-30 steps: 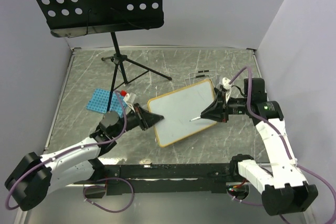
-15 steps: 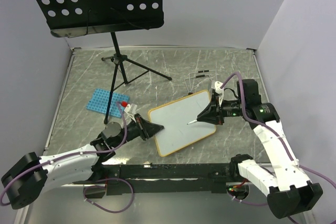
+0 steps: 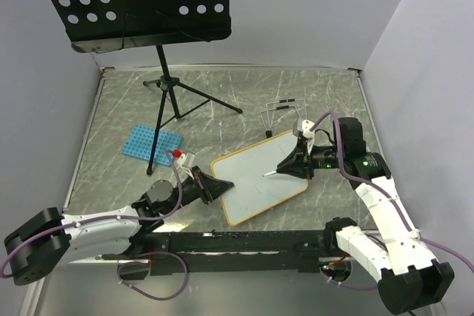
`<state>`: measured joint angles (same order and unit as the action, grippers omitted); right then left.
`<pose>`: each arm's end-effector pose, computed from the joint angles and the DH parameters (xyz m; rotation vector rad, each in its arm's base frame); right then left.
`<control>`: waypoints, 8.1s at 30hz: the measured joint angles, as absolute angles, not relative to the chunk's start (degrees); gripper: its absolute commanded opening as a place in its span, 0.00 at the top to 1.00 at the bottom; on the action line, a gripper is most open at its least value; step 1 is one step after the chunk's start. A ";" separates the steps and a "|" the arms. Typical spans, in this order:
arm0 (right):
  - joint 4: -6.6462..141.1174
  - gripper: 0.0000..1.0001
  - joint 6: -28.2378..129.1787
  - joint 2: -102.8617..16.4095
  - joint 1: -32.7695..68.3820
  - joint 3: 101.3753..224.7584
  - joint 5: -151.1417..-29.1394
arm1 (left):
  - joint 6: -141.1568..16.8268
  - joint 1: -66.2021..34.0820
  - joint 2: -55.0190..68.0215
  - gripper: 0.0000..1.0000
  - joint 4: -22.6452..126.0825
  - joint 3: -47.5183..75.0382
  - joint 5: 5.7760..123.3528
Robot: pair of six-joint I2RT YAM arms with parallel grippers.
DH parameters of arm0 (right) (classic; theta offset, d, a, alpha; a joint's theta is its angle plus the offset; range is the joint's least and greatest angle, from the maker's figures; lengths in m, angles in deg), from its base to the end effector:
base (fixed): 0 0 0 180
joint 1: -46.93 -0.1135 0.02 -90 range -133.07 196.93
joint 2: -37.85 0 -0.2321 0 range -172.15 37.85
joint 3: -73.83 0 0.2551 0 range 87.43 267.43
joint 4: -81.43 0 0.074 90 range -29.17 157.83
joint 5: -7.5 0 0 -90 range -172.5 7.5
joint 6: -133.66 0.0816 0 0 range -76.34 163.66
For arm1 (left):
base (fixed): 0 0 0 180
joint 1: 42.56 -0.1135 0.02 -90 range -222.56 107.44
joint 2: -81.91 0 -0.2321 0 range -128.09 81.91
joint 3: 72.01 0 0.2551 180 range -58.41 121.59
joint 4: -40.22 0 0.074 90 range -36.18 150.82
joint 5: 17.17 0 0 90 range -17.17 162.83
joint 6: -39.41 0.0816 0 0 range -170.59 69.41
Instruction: Write a sentence on the whiteboard
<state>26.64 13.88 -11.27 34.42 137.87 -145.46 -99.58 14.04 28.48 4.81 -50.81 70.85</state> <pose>0.1794 0.1142 0.2834 -1.2111 1.5999 1.0323 0.1368 -0.2126 0.1725 0.1450 1.7087 -1.4615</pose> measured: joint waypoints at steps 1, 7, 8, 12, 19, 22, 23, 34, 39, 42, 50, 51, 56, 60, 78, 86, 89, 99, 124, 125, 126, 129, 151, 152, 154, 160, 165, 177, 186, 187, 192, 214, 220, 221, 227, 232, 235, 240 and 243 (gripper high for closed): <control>27.01 1.00 14.05 -11.23 34.42 137.54 -145.46 | -99.60 14.17 28.08 0.99 4.24 -51.29 71.09; 29.72 1.00 15.01 -11.01 34.42 135.70 -145.28 | -99.56 15.07 25.24 0.99 3.43 -51.97 71.92; 30.07 1.00 15.21 -11.01 34.42 135.64 -145.22 | -99.56 15.20 24.94 0.99 3.37 -51.97 72.01; 31.89 1.00 15.76 -11.01 34.42 135.29 -145.07 | -99.56 15.81 23.60 0.99 2.12 -51.97 72.14; 33.24 1.00 16.17 -11.01 34.31 133.96 -145.11 | -99.56 16.90 22.14 0.99 0.07 -51.97 73.40; 33.59 1.00 16.15 -11.03 34.31 133.47 -145.13 | -99.56 17.27 21.46 0.99 -0.59 -51.97 74.08; 33.77 1.00 16.15 -11.01 34.31 133.30 -145.20 | -99.56 17.36 21.20 0.99 -0.83 -51.97 74.24; 34.12 1.00 16.17 -11.05 34.31 132.84 -145.55 | -99.56 17.91 20.57 0.99 -1.64 -51.97 74.76; 34.16 1.00 16.19 -11.05 34.31 132.75 -145.66 | -99.56 18.06 20.52 0.99 -1.77 -51.97 74.85; 34.18 1.00 16.19 -11.05 34.31 132.73 -145.72 | -99.58 18.15 20.19 0.99 -2.43 -51.97 74.83; 34.42 1.00 16.74 -11.07 34.31 132.73 -145.09 | -99.88 18.45 20.11 0.99 -2.95 -51.97 75.87; 34.60 1.00 16.96 -11.07 34.31 132.73 -144.74 | -99.99 18.45 20.11 0.99 -2.97 -51.97 76.16; 35.43 1.00 17.90 -11.07 33.28 132.75 -142.57 | -100.82 18.50 20.11 0.99 -3.39 -52.30 77.25; 34.68 1.00 17.81 -11.31 31.32 133.67 -139.69 | -101.50 18.56 20.11 0.99 -3.87 -52.41 77.65; 29.02 1.00 18.18 -14.61 24.67 140.97 -128.08 | -102.55 19.61 17.77 0.99 -5.88 -52.28 78.34; 26.55 1.00 17.98 -15.60 24.19 141.56 -131.08 | -102.53 20.84 17.90 0.99 -5.81 -52.28 78.87; 26.82 1.00 17.88 -13.78 24.19 141.58 -131.75 | -102.73 21.16 18.36 0.99 -5.62 -52.28 79.63; 30.14 1.00 16.98 -9.94 24.19 140.99 -132.30 | -104.76 22.59 19.19 0.99 -6.03 -52.28 83.33; 40.39 1.00 19.86 -14.90 16.32 140.29 -129.07 | -111.38 22.93 5.44 0.99 -12.44 -45.59 85.47; 40.78 1.00 20.04 -14.96 16.32 140.45 -128.83 | -111.53 22.93 5.38 0.99 -12.44 -45.57 85.36; 41.31 1.00 20.15 -15.05 16.32 140.51 -128.54 | -111.66 22.93 5.33 0.99 -12.44 -45.57 85.30; 42.03 1.00 20.37 -15.44 16.21 140.58 -127.80 | -111.99 22.93 5.22 0.99 -12.61 -45.52 85.21; 43.01 1.00 20.21 -16.41 15.19 139.38 -124.98 | -113.52 22.93 4.11 0.99 -12.74 -43.38 84.51; 43.08 1.00 20.21 -16.41 15.19 139.38 -124.98 | -113.41 22.93 4.22 0.99 -12.72 -43.38 84.60; 43.06 1.00 20.19 -16.41 15.19 139.38 -125.04 | -113.33 22.93 4.26 0.99 -12.72 -43.38 84.68; 42.86 1.00 19.73 -16.32 15.19 139.38 -125.18 | -113.22 22.93 4.70 0.99 -12.26 -43.38 84.73; 42.12 1.00 18.92 -15.12 15.19 138.74 -125.31 | -112.74 22.93 6.32 0.99 -11.02 -43.38 85.23; 40.78 1.00 18.29 -13.26 15.19 137.54 -126.07 | -111.29 22.89 9.16 0.99 -10.05 -43.89 87.50; 40.91 1.00 19.17 -15.33 15.08 138.57 -124.85 | -111.36 22.63 8.89 0.99 -9.51 -44.06 87.63; 40.98 1.00 19.21 -15.57 15.05 138.85 -124.50 | -111.38 22.63 8.87 0.99 -9.42 -44.06 87.59; 41.94 1.00 19.23 -16.73 15.10 140.10 -122.25 | -111.75 22.63 8.11 0.99 -9.38 -44.06 86.98; 41.94 1.00 18.97 -17.76 15.97 141.02 -122.92 | -111.62 22.56 8.65 0.99 -8.81 -44.19 86.21; 40.67 1.00 18.23 -16.01 16.02 140.23 -124.63 | -111.29 22.45 9.90 0.99 -8.74 -44.34 86.26; 40.37 1.00 18.07 -15.77 16.02 140.03 -124.91 | -111.27 22.45 10.07 0.99 -8.72 -44.39 86.26; 38.40 1.00 17.13 -14.46 16.02 138.52 -126.16 | -111.05 22.34 11.04 0.99 -7.91 -44.69 86.54; 37.00 1.00 16.83 -13.67 16.02 137.58 -126.60 | -110.64 22.30 11.21 0.99 -7.58 -44.78 86.69; 36.81 1.00 16.76 -13.65 16.02 137.58 -126.53 | -110.62 22.30 11.23 0.99 -7.58 -44.83 86.65; 36.94 1.00 16.87 -13.78 16.02 137.61 -126.07 | -110.62 22.24 11.23 0.99 -7.58 -44.83 86.63; 37.05 1.00 17.09 -14.33 16.02 138.00 -125.52 | -110.64 22.04 11.21 0.99 -7.58 -44.85 86.65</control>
<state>37.05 17.09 -14.33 16.02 138.00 -125.52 -110.64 22.04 11.21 -7.58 -44.85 86.65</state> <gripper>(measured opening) 0.177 0.071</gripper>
